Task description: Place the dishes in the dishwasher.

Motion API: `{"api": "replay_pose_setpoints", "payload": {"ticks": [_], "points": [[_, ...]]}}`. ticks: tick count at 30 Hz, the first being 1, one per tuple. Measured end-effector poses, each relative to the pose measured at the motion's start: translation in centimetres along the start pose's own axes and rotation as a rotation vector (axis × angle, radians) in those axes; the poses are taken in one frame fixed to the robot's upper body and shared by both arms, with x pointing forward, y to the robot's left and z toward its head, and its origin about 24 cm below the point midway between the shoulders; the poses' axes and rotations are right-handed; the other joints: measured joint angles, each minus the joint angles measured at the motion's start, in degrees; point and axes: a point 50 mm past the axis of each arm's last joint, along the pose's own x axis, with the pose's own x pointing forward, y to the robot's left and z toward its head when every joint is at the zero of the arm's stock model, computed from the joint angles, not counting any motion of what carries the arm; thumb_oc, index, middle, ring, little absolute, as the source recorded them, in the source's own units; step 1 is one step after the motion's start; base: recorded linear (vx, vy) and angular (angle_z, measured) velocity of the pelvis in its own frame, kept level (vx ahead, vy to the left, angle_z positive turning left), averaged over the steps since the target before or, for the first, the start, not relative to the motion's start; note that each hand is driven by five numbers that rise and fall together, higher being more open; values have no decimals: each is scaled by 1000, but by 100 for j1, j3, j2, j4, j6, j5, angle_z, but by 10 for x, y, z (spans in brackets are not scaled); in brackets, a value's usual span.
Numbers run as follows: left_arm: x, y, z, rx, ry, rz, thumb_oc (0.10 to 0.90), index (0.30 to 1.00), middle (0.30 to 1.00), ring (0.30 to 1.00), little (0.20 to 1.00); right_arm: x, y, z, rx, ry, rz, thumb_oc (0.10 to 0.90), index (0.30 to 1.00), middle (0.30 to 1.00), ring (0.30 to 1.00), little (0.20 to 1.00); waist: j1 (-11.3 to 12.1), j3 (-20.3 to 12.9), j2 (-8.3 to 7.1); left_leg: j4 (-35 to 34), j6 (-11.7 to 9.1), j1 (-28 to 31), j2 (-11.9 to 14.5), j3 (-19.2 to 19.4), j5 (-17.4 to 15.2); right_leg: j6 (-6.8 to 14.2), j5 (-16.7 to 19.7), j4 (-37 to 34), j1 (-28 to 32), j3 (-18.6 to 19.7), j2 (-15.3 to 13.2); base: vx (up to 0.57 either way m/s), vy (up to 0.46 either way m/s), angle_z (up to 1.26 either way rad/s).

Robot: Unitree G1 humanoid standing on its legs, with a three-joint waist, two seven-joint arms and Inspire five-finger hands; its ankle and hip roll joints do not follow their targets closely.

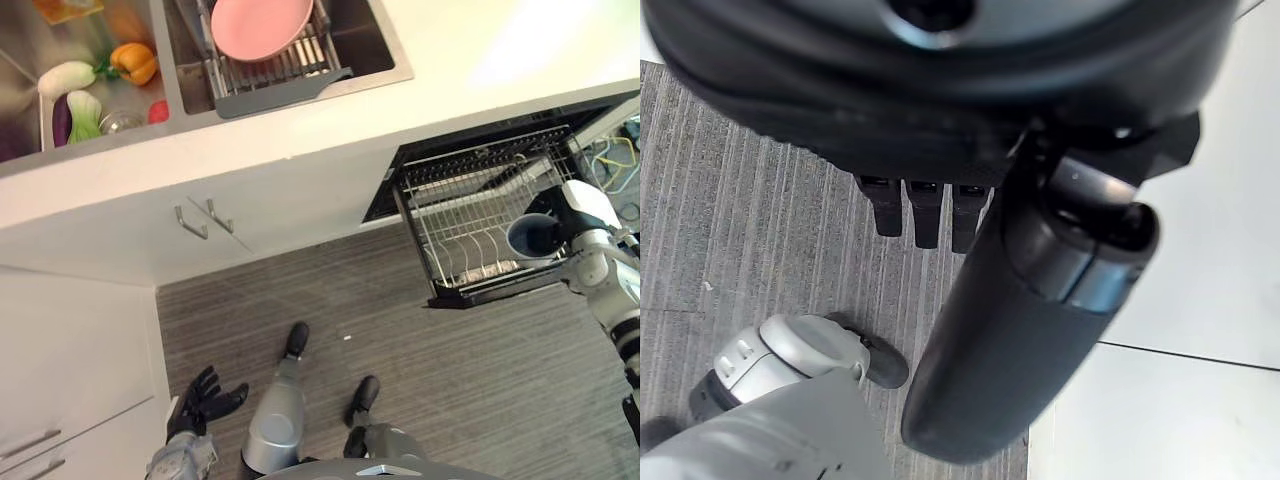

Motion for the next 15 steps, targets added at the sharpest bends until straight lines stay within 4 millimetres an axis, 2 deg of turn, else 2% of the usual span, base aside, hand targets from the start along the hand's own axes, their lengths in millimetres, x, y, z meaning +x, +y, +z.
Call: {"api": "replay_pose_setpoints", "payload": {"ticks": [2, 7, 8, 9, 15], "points": [[4, -2, 8, 1, -24, 1, 800, 900, 900, 900, 900, 4, 6, -1, -38, 24, 49, 400, 300, 300, 300, 300, 107, 41, -31, 0, -13, -30, 0, -25, 9, 0, 0, 1, -18, -18, 7, 17, -16, 7], [9, -2, 11, -1, -36, 26, 800, 900, 900, 900, 900, 7, 16, 9, 16, 29, 66, 400, 300, 300, 300, 300, 165, 58, -80, 3, -15, -39, 0, -64, 10, 0, 0, 0, -10, -39, 17, 20, -20, 4], [10, -3, 13, -2, -40, 26, 800, 900, 900, 900, 900, 7, 18, 11, 21, 24, 73, 562, 542, 542, 542, 542, 176, 68, -101, 3, -19, -39, 5, -74, 13, -1, 0, 0, -8, -39, 23, 0, 0, 0], [10, -4, 13, -1, -43, 23, 800, 900, 900, 900, 900, 7, 20, 13, 25, 21, 77, 800, 900, 900, 900, 900, 188, 76, -119, 3, -44, -39, 6, -81, 31, -1, 0, 1, -2, -40, 30, 10, -18, 3], [13, -6, 18, 13, -55, 25, 800, 900, 900, 900, 900, 11, 27, 18, 29, 41, 104, 800, 900, 900, 900, 900, 261, 77, -137, 6, -79, 8, 15, -144, 76, -1, 0, -1, 77, -75, 36, 4, -9, 4]]}}
